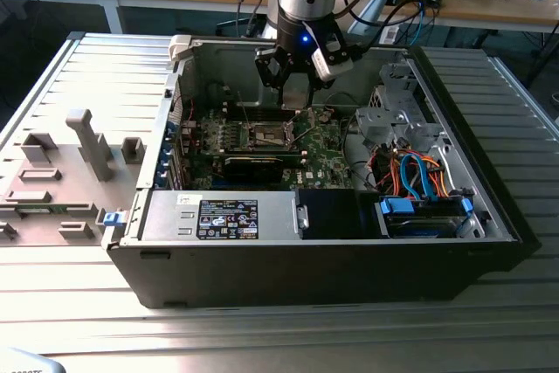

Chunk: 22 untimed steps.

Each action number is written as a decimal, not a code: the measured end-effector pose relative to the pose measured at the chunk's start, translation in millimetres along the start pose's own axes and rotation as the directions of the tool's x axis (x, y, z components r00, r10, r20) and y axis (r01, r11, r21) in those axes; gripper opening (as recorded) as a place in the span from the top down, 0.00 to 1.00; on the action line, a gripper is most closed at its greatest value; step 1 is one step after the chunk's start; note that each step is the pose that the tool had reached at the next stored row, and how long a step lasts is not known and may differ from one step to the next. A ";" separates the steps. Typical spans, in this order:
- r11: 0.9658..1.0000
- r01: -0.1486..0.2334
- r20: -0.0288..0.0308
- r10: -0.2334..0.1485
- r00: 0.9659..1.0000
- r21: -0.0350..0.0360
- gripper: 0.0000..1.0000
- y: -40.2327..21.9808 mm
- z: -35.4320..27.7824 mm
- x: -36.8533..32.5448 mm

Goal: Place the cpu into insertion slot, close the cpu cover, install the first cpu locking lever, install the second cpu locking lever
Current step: 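Place the cpu into insertion slot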

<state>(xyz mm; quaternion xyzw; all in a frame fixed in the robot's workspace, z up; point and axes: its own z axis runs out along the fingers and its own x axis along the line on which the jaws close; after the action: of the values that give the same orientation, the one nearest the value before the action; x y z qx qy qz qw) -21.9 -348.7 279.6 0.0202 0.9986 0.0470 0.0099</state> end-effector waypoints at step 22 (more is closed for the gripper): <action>1.000 -0.012 0.001 0.012 1.000 0.000 0.46 0.0 0.1 0.0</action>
<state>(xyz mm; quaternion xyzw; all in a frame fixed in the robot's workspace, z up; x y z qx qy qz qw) -21.9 -348.7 279.6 0.0264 0.9985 0.0469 0.0102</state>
